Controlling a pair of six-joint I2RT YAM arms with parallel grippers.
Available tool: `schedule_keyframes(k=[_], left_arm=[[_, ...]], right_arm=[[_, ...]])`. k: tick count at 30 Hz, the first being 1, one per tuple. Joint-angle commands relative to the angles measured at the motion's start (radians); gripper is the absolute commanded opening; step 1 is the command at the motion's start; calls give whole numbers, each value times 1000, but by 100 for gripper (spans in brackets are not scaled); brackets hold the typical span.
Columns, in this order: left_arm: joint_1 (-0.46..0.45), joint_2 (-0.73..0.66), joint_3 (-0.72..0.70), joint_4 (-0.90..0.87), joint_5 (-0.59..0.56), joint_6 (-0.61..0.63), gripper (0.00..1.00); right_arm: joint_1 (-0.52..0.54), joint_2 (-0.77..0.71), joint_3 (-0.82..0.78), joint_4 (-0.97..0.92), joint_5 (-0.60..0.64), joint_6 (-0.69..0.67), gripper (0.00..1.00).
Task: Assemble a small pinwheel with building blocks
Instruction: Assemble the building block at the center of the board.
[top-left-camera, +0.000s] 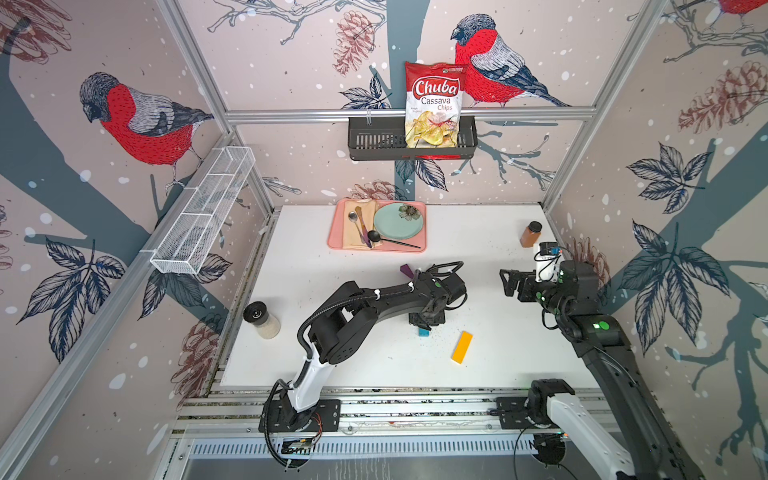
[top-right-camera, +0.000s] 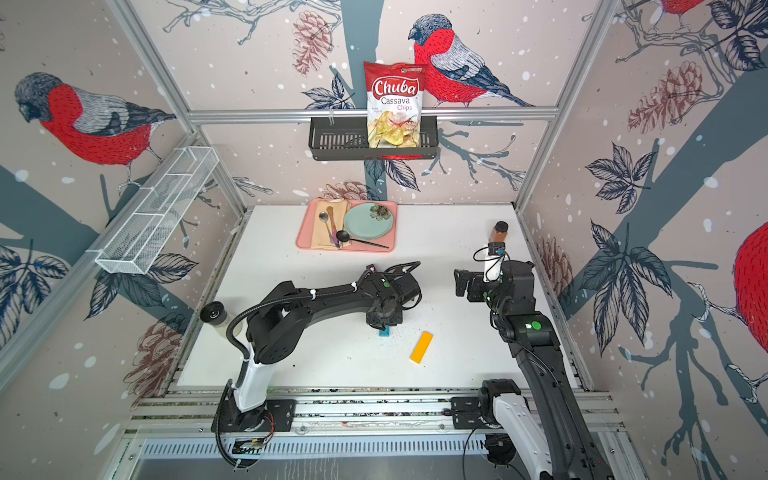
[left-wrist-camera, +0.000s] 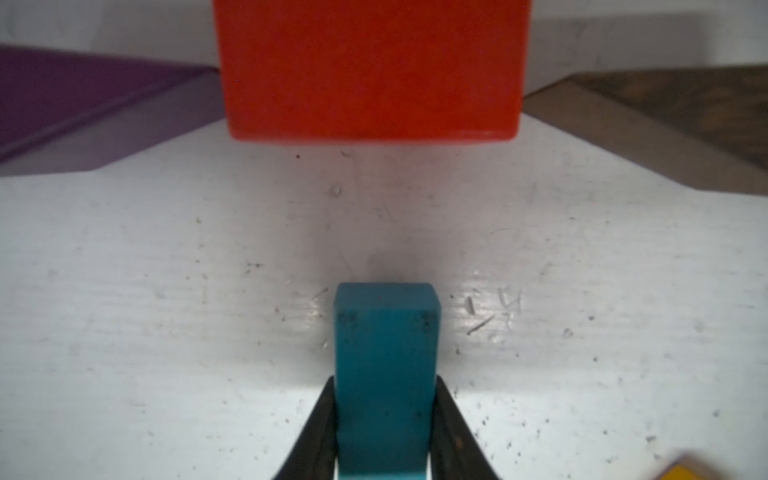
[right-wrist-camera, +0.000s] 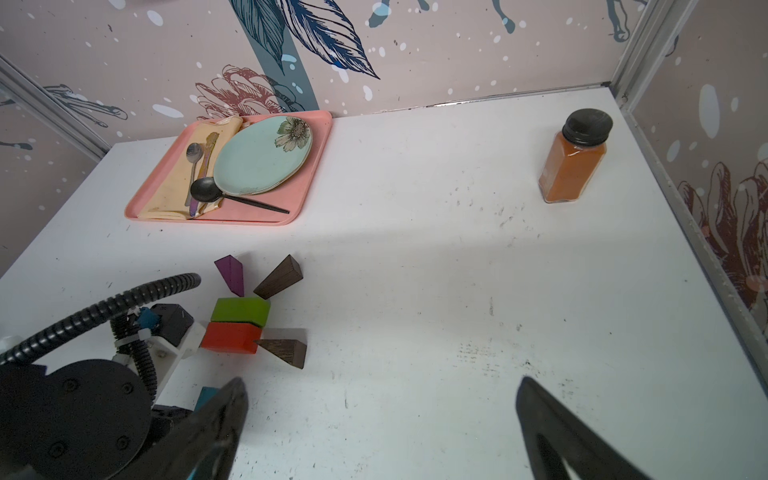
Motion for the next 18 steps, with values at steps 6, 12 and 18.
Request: schedule_keyframes(k=[6, 12, 18], left_arm=[[19, 27, 13, 33, 8, -30, 10], [27, 47, 36, 23, 14, -27, 10], [31, 66, 68, 4, -1, -22, 11]], right_arm=[[25, 0, -5, 28, 10, -3, 100], [36, -3, -9, 28, 26, -7, 100], [41, -7, -8, 27, 32, -10, 100]])
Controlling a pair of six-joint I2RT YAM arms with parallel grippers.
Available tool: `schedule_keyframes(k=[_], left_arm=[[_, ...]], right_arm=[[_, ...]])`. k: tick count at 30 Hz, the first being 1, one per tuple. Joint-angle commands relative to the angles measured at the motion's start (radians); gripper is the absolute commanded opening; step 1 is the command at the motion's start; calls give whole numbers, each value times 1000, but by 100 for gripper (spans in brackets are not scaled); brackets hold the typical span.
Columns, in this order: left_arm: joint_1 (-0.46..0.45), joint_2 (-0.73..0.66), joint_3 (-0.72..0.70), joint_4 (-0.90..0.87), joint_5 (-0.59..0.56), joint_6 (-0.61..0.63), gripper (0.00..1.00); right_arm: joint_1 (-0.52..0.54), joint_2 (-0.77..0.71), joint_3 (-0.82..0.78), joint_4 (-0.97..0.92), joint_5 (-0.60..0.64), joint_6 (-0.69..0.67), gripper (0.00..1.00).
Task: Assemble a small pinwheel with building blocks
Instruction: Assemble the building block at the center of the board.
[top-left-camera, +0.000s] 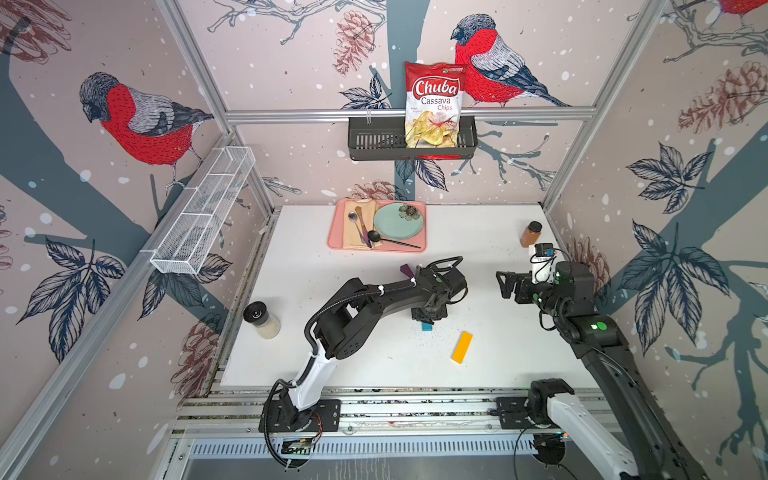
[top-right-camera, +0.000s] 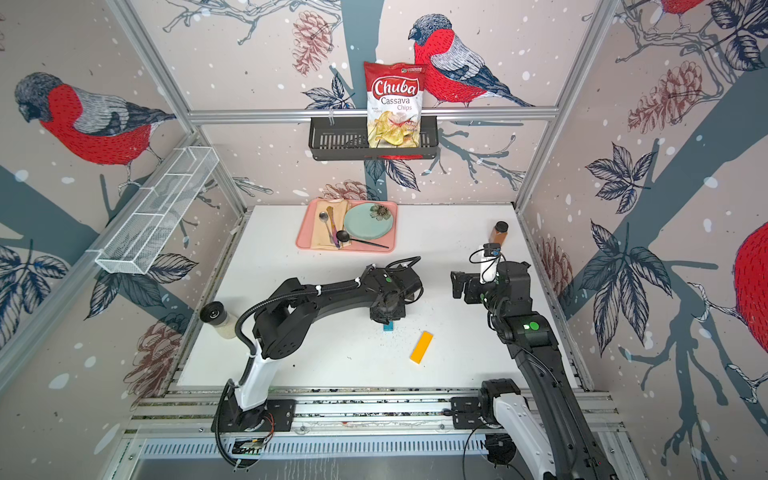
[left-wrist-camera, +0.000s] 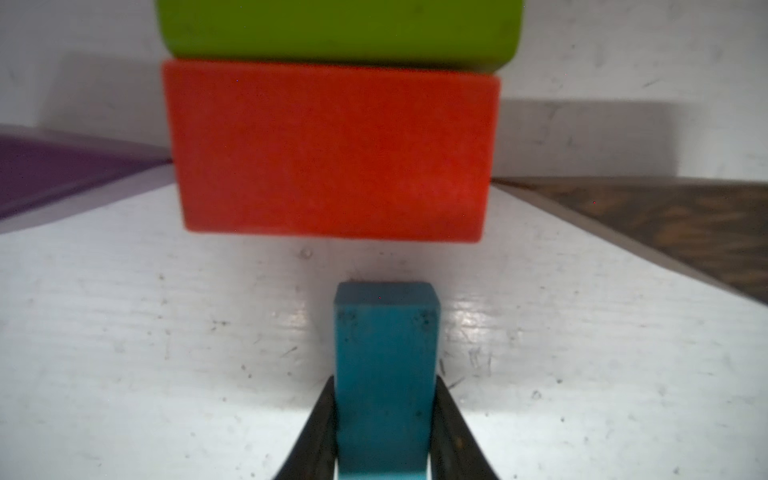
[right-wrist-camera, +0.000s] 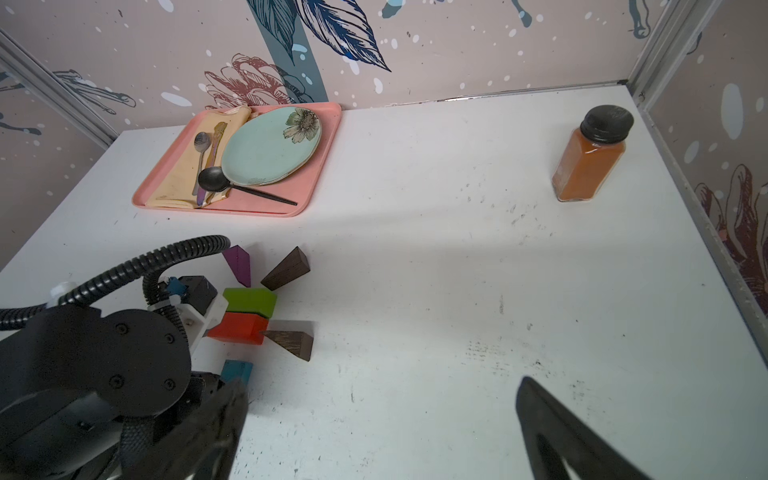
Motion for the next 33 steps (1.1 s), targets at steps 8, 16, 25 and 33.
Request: schedule_keyframes(k=[8, 16, 25, 33], left_arm=[[19, -10, -27, 1, -14, -9, 11], [28, 8, -6, -10, -15, 19, 11], [31, 15, 5, -18, -23, 31, 13], [35, 18, 13, -22, -31, 36, 13]], right_arm=[[4, -5, 0, 29, 14, -10, 100], [0, -8, -1, 29, 12, -11, 100], [1, -8, -1, 32, 5, -11, 100], [1, -8, -2, 34, -2, -12, 100]])
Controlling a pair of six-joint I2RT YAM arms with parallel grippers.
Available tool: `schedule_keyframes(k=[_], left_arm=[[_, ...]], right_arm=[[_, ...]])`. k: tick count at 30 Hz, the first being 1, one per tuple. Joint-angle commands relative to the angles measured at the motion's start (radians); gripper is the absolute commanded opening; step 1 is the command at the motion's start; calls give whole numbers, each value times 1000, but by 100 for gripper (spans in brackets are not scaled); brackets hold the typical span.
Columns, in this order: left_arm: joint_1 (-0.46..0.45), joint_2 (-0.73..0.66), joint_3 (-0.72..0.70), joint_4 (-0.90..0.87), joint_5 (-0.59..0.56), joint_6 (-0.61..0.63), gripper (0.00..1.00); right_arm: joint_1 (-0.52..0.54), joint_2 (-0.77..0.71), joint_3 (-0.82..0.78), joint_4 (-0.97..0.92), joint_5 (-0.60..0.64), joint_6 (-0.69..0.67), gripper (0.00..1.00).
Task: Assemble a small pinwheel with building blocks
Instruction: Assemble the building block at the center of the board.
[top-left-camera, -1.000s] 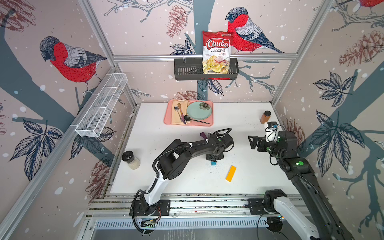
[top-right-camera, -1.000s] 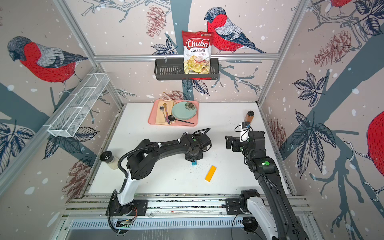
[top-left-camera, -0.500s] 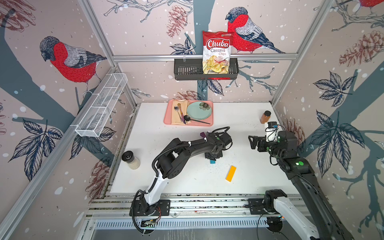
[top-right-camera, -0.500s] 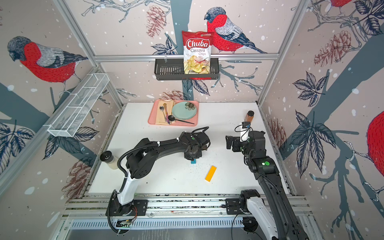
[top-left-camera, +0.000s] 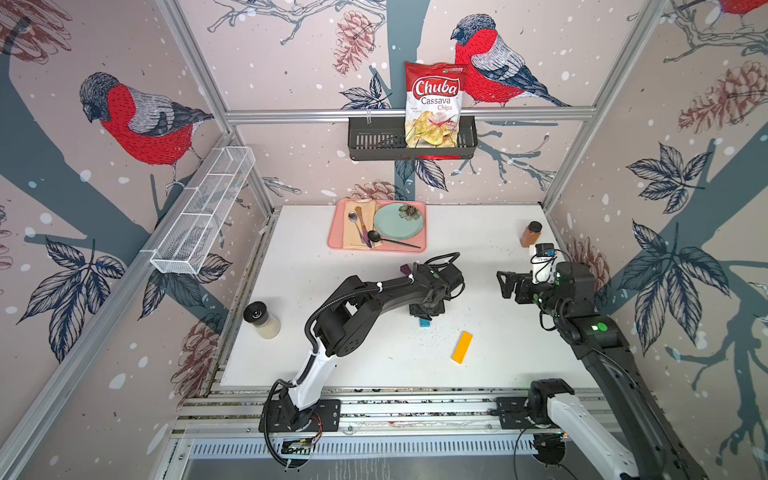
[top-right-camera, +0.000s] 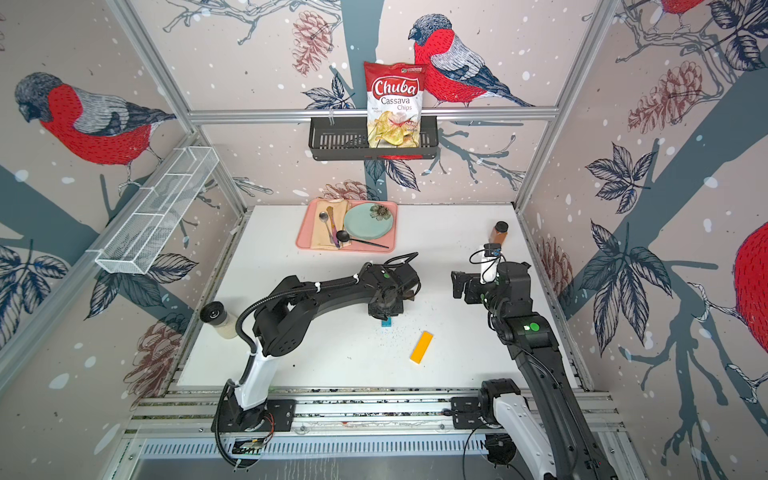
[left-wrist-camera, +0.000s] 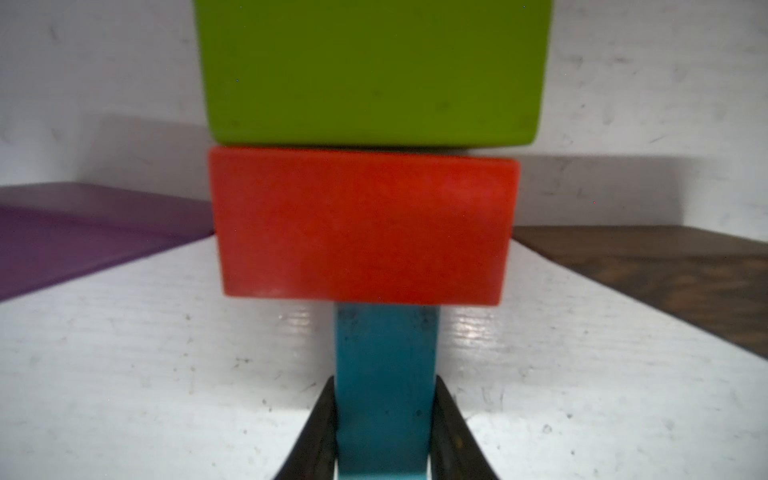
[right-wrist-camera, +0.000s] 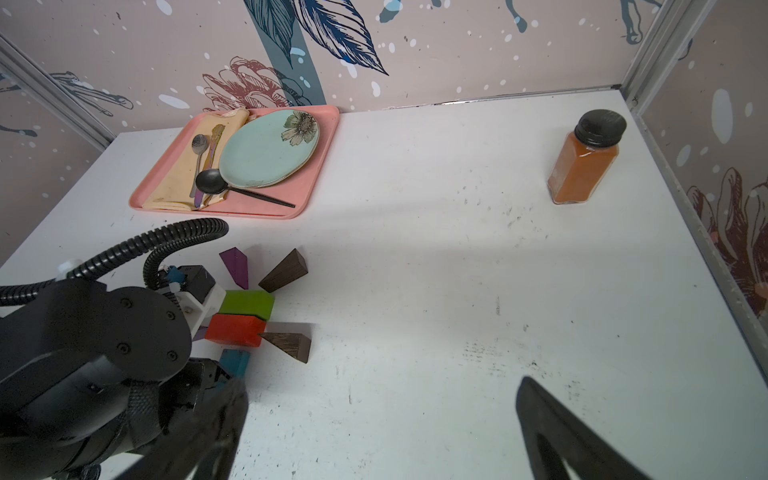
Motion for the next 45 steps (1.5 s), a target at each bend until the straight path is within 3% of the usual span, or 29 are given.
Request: schedule_keyframes(k=[1, 19, 37, 45], left_arm=[[6, 10, 4, -22, -24, 4, 13], [10, 23, 24, -34, -31, 18, 23], [11, 15, 22, -32, -45, 10, 44], [10, 18, 17, -17, -36, 13, 48]], right_arm=[[1, -2, -1, 34, -11, -12, 100], [2, -6, -5, 34, -17, -13, 100], [4, -13, -8, 35, -23, -13, 100], [4, -16, -7, 35, -23, -13, 100]])
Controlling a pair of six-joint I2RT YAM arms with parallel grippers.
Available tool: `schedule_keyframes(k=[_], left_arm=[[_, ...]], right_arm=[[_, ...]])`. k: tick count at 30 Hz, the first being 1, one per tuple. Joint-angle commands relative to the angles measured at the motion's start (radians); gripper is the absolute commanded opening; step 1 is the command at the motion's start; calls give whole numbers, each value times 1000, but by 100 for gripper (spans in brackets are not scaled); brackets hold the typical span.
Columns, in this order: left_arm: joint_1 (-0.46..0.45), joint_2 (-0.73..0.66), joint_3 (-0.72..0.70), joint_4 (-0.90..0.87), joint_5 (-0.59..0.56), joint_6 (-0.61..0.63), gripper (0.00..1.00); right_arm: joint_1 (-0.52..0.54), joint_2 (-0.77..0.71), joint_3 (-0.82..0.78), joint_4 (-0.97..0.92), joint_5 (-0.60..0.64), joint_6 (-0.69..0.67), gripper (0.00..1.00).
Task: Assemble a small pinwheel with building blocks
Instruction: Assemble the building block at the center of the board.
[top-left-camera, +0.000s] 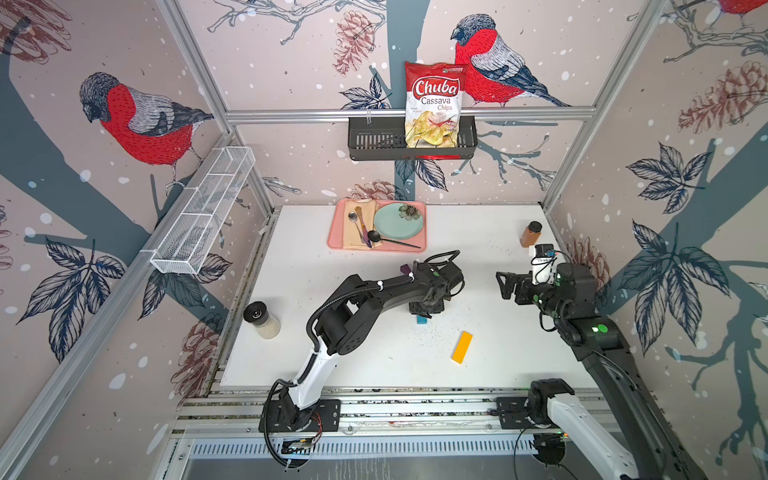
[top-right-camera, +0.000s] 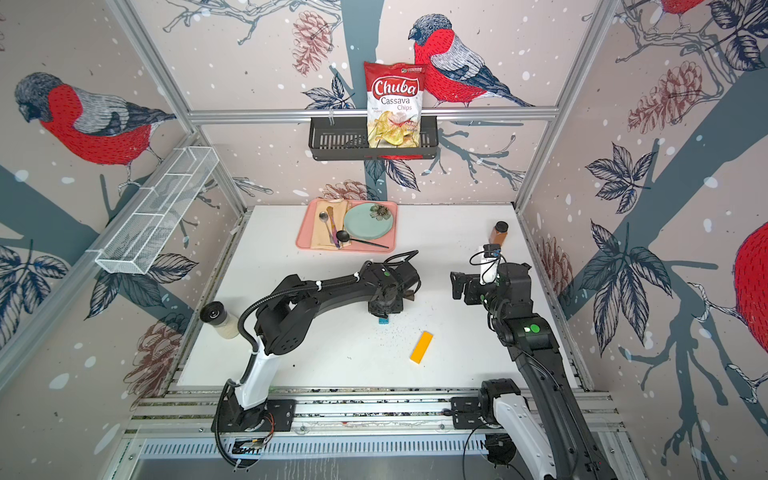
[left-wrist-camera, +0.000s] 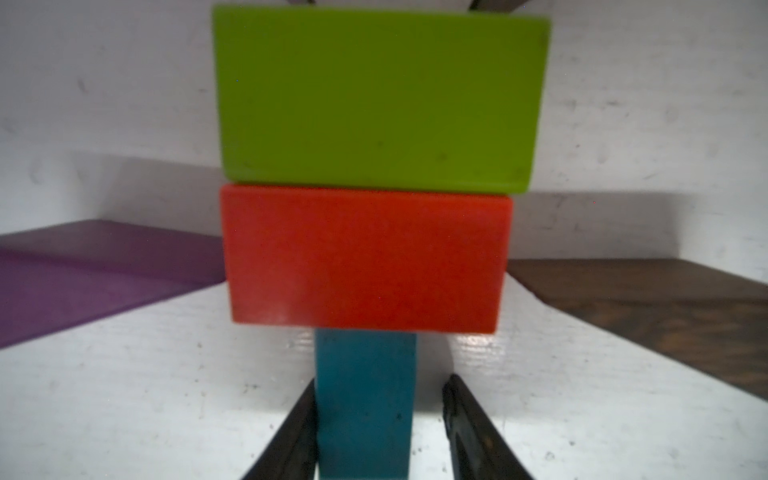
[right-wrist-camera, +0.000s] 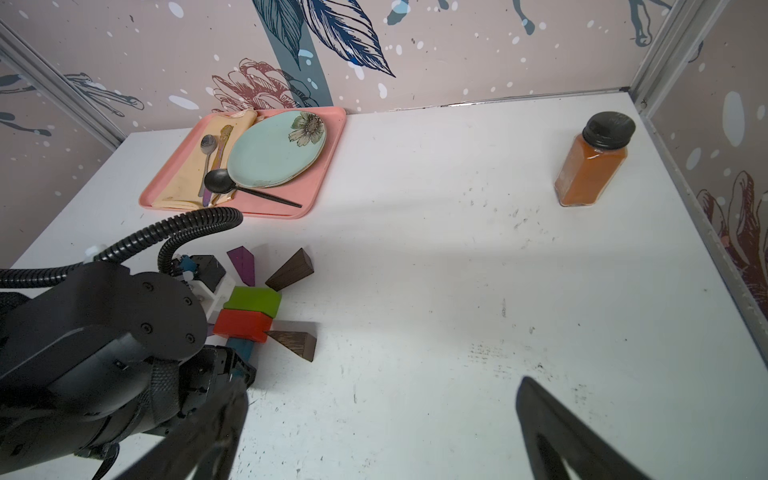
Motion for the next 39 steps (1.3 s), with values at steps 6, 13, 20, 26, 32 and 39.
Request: schedule_keyframes(k=[6, 13, 20, 26, 32, 39], left_arm=[[2, 13, -28, 22, 36, 14, 49], [-5, 10, -77, 52, 64, 13, 50], [-25, 38, -49, -3, 29, -24, 54], [-41, 47, -34, -51, -22, -54, 55], [-48, 66, -13, -77, -51, -67, 57], [-47, -6, -87, 27, -36, -57, 58]], right_arm=[[1, -5, -1, 33, -10, -12, 100], [3, -11, -2, 33, -8, -11, 100], [5, -20, -1, 30, -8, -12, 100], [10, -29, -5, 30, -9, -11, 100], [12, -34, -2, 28, -4, -12, 100], [12, -43, -4, 21, -8, -16, 100]])
